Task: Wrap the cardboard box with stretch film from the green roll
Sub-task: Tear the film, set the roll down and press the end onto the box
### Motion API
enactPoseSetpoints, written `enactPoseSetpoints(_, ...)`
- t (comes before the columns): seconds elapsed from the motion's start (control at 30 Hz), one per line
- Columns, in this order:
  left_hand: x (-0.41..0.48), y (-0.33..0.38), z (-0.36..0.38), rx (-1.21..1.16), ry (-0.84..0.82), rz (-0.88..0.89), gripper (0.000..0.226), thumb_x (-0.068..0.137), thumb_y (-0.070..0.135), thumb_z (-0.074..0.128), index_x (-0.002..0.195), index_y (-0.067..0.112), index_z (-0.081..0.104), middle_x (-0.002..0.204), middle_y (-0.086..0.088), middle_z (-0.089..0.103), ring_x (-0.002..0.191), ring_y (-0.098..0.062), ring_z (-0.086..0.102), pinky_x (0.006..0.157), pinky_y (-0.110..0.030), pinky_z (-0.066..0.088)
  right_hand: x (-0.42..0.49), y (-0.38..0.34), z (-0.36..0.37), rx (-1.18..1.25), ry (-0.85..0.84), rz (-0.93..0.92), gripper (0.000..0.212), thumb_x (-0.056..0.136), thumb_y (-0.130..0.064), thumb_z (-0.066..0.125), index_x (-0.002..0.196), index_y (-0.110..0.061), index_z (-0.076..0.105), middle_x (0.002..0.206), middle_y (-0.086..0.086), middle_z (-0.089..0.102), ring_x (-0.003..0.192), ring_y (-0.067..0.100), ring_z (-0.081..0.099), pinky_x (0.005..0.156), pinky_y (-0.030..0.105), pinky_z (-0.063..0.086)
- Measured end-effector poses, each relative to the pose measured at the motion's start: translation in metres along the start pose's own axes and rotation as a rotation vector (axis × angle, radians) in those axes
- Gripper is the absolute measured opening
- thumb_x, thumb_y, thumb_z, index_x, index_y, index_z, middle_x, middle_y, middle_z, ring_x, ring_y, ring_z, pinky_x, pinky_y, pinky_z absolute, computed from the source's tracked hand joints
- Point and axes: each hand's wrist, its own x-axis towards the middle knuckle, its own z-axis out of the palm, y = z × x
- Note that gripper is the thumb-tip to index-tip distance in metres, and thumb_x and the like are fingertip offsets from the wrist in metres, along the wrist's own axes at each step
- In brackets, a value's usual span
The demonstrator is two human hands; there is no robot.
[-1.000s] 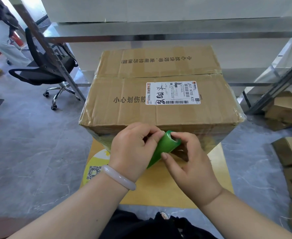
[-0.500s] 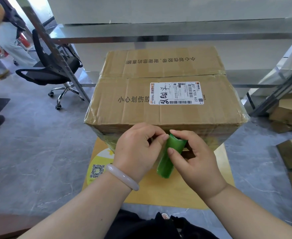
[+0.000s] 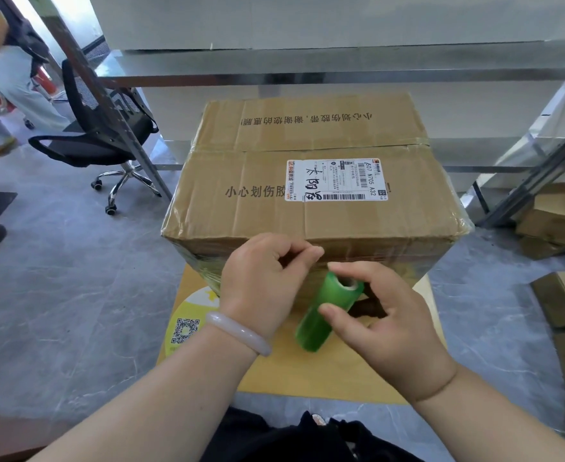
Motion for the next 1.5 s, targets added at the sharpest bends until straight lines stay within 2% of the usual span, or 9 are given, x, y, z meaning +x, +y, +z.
enactPoseSetpoints(0.2,-0.007,-0.006,-0.019,-0.017,-0.123,0.146,0.030,0.090,0.029,0.068,0.120,0.029,0.072,0.098,0.017,0.071,0.089,-0.007,0.064,0.078,-0.014,0.050,-0.002,0.008,-0.006,-0.147,0.007,0.028,0.042,0.077,-0.040,0.066,0.117,-0.041,0.053,0.114,-0.033,0.053,0.109,-0.008,0.050,0.087,0.019,0.046)
enactPoseSetpoints(0.4,-0.015,-0.019,-0.038,-0.097,-0.064,0.359,0.035,0.092,0.010,0.062,0.123,0.026,0.064,0.124,0.009,0.060,0.079,-0.009,0.071,0.076,-0.022,0.057,0.008,0.007,-0.005,-0.220,-0.025,-0.011,0.041,0.079,-0.039,0.059,0.120,-0.035,0.054,0.111,-0.029,0.051,0.108,-0.013,0.043,0.089,0.007,0.038)
enactPoseSetpoints(0.6,-0.010,-0.024,-0.040,0.221,-0.151,0.518,0.033,0.087,0.027,0.063,0.118,0.019,0.074,0.113,0.005,0.068,0.085,-0.002,0.063,0.075,-0.025,0.057,0.013,0.005,-0.003,-0.266,-0.067,-0.070,0.044,0.077,-0.033,0.059,0.120,-0.025,0.057,0.106,-0.015,0.056,0.107,-0.018,0.039,0.091,0.000,0.029)
enactPoseSetpoints(0.7,-0.002,-0.021,-0.036,0.459,-0.155,0.607,0.036,0.084,0.042,0.061,0.111,0.025,0.077,0.097,0.008,0.073,0.080,-0.013,0.068,0.069,-0.027,0.056,0.014,0.006,-0.003,-0.239,-0.080,-0.072,0.043,0.078,-0.031,0.057,0.121,-0.023,0.057,0.109,-0.013,0.055,0.109,-0.017,0.040,0.092,0.001,0.029)
enactPoseSetpoints(0.83,0.003,-0.022,-0.023,0.568,-0.155,0.699,0.029,0.087,0.042,0.055,0.086,0.026,0.079,0.077,0.008,0.070,0.069,-0.025,0.062,0.062,-0.037,0.055,0.016,0.008,-0.001,-0.234,-0.147,-0.062,0.045,0.081,-0.030,0.052,0.125,-0.021,0.053,0.114,-0.008,0.053,0.111,-0.012,0.039,0.093,0.001,0.028)
enactPoseSetpoints(1.0,-0.001,-0.025,-0.027,0.616,-0.075,0.736,0.023,0.089,0.044,0.061,0.078,0.031,0.076,0.090,0.017,0.071,0.087,-0.021,0.056,0.077,-0.035,0.040,0.015,0.012,-0.003,-0.296,-0.209,-0.062,0.048,0.086,-0.033,0.046,0.133,-0.026,0.044,0.118,-0.005,0.045,0.111,-0.004,0.038,0.092,0.006,0.031)
enactPoseSetpoints(1.1,0.003,-0.025,-0.030,0.560,-0.154,0.742,0.024,0.091,0.042,0.059,0.083,0.029,0.077,0.091,0.017,0.073,0.088,-0.021,0.062,0.082,-0.033,0.039,0.017,0.011,-0.002,-0.293,-0.203,-0.073,0.048,0.085,-0.031,0.045,0.133,-0.025,0.044,0.118,-0.005,0.044,0.112,-0.011,0.035,0.093,0.003,0.028)
enactPoseSetpoints(1.23,0.003,-0.029,-0.025,0.425,-0.291,0.656,0.029,0.090,0.041,0.055,0.086,0.021,0.076,0.072,0.007,0.072,0.070,-0.021,0.068,0.069,-0.034,0.055,0.018,0.011,-0.001,-0.286,-0.207,-0.072,0.047,0.084,-0.031,0.043,0.131,-0.024,0.046,0.117,-0.004,0.044,0.111,-0.012,0.034,0.093,0.003,0.027)
enactPoseSetpoints(1.5,0.004,-0.023,-0.007,0.397,-0.123,0.549,0.031,0.089,0.040,0.053,0.077,0.022,0.075,0.053,0.004,0.063,0.051,-0.023,0.062,0.055,-0.032,0.047,0.020,0.008,-0.005,-0.245,-0.238,-0.048,0.042,0.081,-0.035,0.043,0.123,-0.032,0.044,0.115,-0.007,0.043,0.111,-0.003,0.039,0.091,0.005,0.032)
